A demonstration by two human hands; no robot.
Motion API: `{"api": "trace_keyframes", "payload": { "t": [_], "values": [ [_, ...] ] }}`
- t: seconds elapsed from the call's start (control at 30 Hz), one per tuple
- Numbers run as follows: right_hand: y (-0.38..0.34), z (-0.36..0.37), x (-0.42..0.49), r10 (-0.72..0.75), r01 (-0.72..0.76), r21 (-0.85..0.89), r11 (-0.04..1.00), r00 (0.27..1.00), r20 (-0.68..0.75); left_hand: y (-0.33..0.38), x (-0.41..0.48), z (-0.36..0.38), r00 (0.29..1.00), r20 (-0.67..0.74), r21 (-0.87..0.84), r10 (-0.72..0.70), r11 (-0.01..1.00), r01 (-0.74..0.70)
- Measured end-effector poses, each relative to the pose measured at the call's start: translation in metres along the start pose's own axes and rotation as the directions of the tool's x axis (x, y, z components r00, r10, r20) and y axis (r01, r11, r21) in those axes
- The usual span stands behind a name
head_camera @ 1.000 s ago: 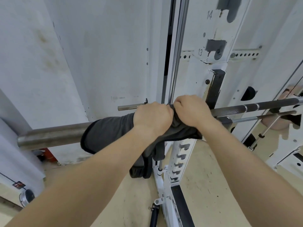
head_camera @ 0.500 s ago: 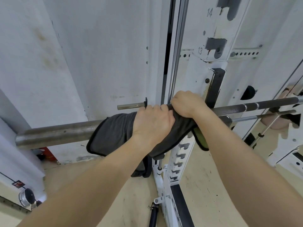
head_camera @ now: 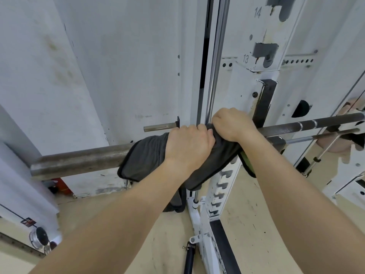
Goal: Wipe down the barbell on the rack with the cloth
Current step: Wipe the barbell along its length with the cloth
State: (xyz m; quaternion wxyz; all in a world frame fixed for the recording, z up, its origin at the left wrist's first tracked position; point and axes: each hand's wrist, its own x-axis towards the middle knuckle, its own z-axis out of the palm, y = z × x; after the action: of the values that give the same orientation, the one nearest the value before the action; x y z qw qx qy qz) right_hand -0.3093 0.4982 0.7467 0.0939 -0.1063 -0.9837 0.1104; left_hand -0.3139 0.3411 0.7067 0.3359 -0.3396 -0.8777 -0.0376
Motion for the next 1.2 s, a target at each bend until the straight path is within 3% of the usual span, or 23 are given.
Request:
{"api": "trace_keyframes", "payload": {
  "t": [0.1,0.17,0.27,0.43,0.57,0.63,0.67,0.73,0.83,0.9,1.07,1.2],
  "values": [
    [0.000,0.013,-0.030,-0.096,0.060,-0.120,0.991,0.940,-0.327,-0.013,-0.015,-0.008,1.000,0.026,-0.015,0.009,1.000,-0.008],
    [-0.010,0.022,-0.044,-0.140,0.037,-0.231,0.972,0.882,-0.451,-0.031,-0.027,-0.014,0.999,0.020,0.003,-0.027,1.000,0.027],
    [-0.052,0.040,-0.045,-0.260,0.099,-0.339,0.935,0.843,-0.471,-0.066,-0.044,-0.025,0.993,0.050,0.042,-0.103,0.994,0.101],
    [-0.152,0.070,-0.044,-0.372,0.249,-0.292,0.923,0.766,-0.524,-0.143,-0.088,-0.041,0.978,0.070,0.147,-0.195,0.972,0.184],
    [-0.230,0.090,-0.046,-0.442,0.329,-0.299,0.896,0.729,-0.523,-0.202,-0.124,-0.065,0.982,0.012,0.103,-0.187,0.977,0.185],
    [-0.260,0.097,-0.048,-0.452,0.359,-0.275,0.892,0.726,-0.518,-0.220,-0.136,-0.070,0.943,0.046,0.024,-0.329,0.944,0.328],
    [-0.273,0.100,-0.050,-0.447,0.372,-0.249,0.894,0.727,-0.521,-0.227,-0.141,-0.067,0.905,0.041,-0.046,-0.423,0.904,0.425],
    [-0.292,0.104,-0.052,-0.425,0.370,-0.214,0.904,0.728,-0.538,-0.236,-0.147,-0.061,0.821,0.101,-0.359,-0.562,0.749,0.557],
    [-0.303,0.104,-0.055,-0.409,0.344,-0.223,0.912,0.734,-0.542,-0.224,-0.160,-0.056,0.642,0.200,-0.796,-0.740,0.260,0.547],
    [-0.303,0.102,-0.057,-0.414,0.326,-0.255,0.910,0.740,-0.530,-0.204,-0.171,-0.055,0.543,0.230,-0.879,-0.808,0.067,0.472],
    [-0.304,0.102,-0.061,-0.417,0.300,-0.298,0.906,0.752,-0.511,-0.178,-0.197,-0.058,0.417,0.208,-0.910,-0.885,-0.018,0.415],
    [-0.304,0.102,-0.062,-0.400,0.286,-0.294,0.912,0.778,-0.485,-0.189,-0.203,-0.061,0.386,0.160,-0.907,-0.909,0.019,0.421]
  ]
}}
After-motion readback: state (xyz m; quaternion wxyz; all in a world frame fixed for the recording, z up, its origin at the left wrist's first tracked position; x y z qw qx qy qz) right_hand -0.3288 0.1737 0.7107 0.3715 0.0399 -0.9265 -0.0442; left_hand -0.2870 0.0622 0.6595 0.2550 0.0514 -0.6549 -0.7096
